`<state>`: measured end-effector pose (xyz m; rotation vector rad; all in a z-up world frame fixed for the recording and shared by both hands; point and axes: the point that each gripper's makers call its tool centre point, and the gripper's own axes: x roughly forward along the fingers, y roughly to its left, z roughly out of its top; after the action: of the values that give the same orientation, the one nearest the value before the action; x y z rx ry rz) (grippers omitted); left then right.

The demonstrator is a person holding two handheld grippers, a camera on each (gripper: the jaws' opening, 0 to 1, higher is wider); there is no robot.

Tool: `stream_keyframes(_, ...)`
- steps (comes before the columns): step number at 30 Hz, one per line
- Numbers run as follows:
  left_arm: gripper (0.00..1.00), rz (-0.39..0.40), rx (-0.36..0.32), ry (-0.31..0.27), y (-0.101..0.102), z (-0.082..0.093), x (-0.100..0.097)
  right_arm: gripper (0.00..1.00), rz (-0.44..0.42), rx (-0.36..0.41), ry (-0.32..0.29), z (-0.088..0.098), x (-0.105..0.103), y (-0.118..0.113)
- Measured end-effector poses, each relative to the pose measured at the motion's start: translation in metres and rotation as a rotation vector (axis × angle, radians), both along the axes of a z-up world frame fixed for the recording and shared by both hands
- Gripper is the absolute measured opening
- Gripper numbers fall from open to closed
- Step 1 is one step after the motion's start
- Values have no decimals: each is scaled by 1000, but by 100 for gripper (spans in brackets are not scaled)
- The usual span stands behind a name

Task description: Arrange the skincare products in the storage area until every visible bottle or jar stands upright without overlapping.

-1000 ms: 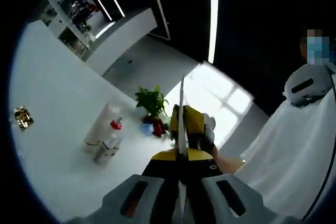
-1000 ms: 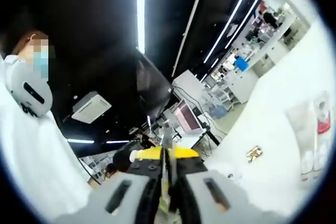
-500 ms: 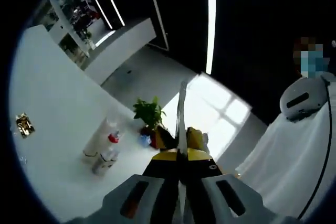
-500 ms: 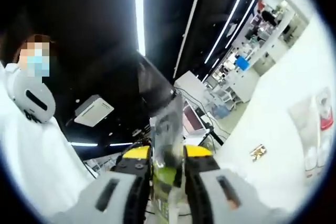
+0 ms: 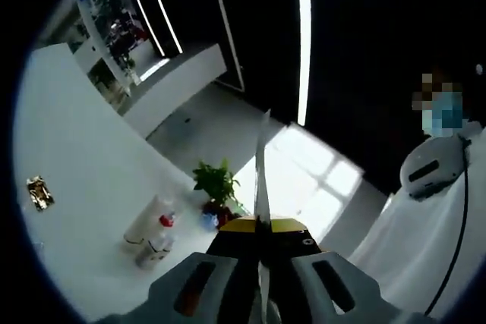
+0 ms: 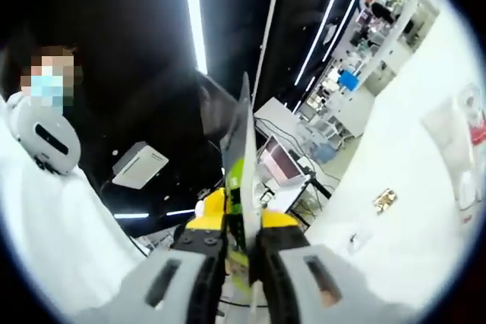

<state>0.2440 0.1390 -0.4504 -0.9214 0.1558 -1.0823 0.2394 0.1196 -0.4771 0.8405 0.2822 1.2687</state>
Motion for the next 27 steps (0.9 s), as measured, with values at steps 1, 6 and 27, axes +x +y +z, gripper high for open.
stream_keyframes(1,0,5,-1,-1,2,0,1,14,-4,2,7,-1,1,-2)
stream_keyframes(6,0,24,4,22,4,-3,8,2,6,42,22,3,0,-5)
stream_keyframes(27,6,56,24,47,-5,-30,-5,1,-6,77,106,-1,1,7)
